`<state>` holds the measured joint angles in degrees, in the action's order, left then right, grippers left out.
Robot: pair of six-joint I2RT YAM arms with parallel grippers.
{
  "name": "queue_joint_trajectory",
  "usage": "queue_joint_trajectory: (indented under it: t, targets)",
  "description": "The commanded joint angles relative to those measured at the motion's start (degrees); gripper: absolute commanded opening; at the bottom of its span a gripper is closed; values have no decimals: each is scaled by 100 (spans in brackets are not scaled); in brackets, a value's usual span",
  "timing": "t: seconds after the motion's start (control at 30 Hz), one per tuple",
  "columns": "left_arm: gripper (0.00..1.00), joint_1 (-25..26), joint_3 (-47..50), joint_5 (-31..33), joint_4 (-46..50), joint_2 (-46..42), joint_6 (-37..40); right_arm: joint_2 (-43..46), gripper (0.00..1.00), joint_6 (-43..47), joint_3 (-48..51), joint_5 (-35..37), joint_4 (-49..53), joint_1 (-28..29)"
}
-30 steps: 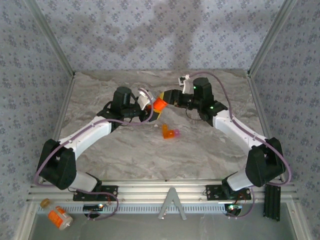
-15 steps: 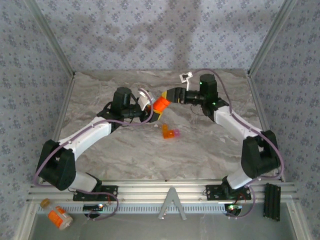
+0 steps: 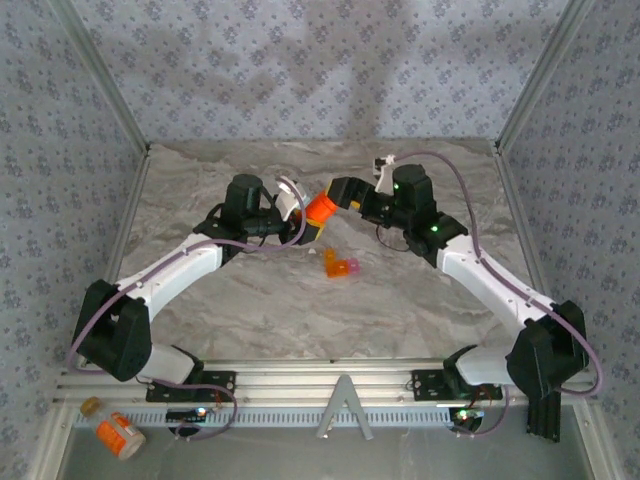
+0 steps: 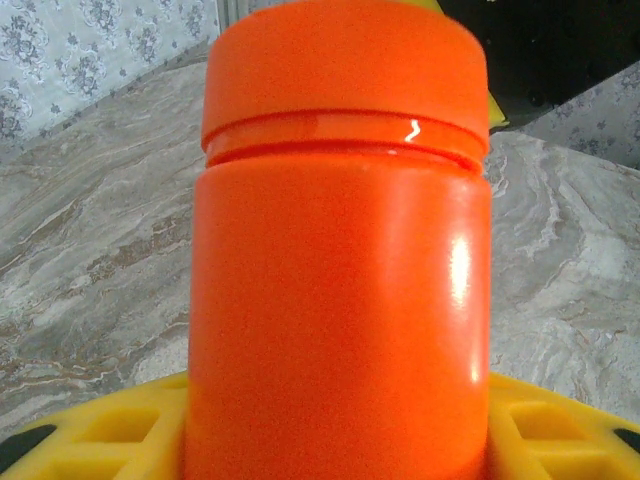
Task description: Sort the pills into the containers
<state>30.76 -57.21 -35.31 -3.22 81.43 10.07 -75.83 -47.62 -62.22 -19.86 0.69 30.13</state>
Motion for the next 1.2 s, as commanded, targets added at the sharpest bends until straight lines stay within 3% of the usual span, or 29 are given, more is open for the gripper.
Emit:
queue_joint_trajectory:
  t: [0.0, 0.33, 0.5, 0.67, 0.77, 0.93, 1.03, 1.1, 1.17]
  targets:
    - [0, 3, -106, -109, -231, -30, 104, -213, 95, -94, -341, 340, 296, 112]
    - [0, 6, -102, -119, -240, -14, 105, -482, 82, -126, -437, 136, 117, 265]
    - [0, 0, -104, -125, -247, -4, 102, -526, 60, -59, -442, 6, 67, 296]
    - [0, 7, -106, -143, -231, -37, 105, -554, 45, 172, -352, -290, -250, 219]
    - [0, 2, -106, -182, -201, -69, 103, -666, 45, 568, -256, -1039, -830, -2]
    - [0, 4, -116, -326, -135, -93, 66, -1300, 54, 977, -300, -3717, -2065, -529]
    - [0, 0, -106, -321, -125, -116, 66, -1441, 61, 782, -388, -3913, -2097, -605]
    - [0, 7, -84, -286, -149, -129, 68, -1304, 76, 787, -344, -3584, -1932, -621]
    - [0, 1, -71, -246, -176, -149, 66, -1107, 86, 761, -277, -3129, -1631, -650]
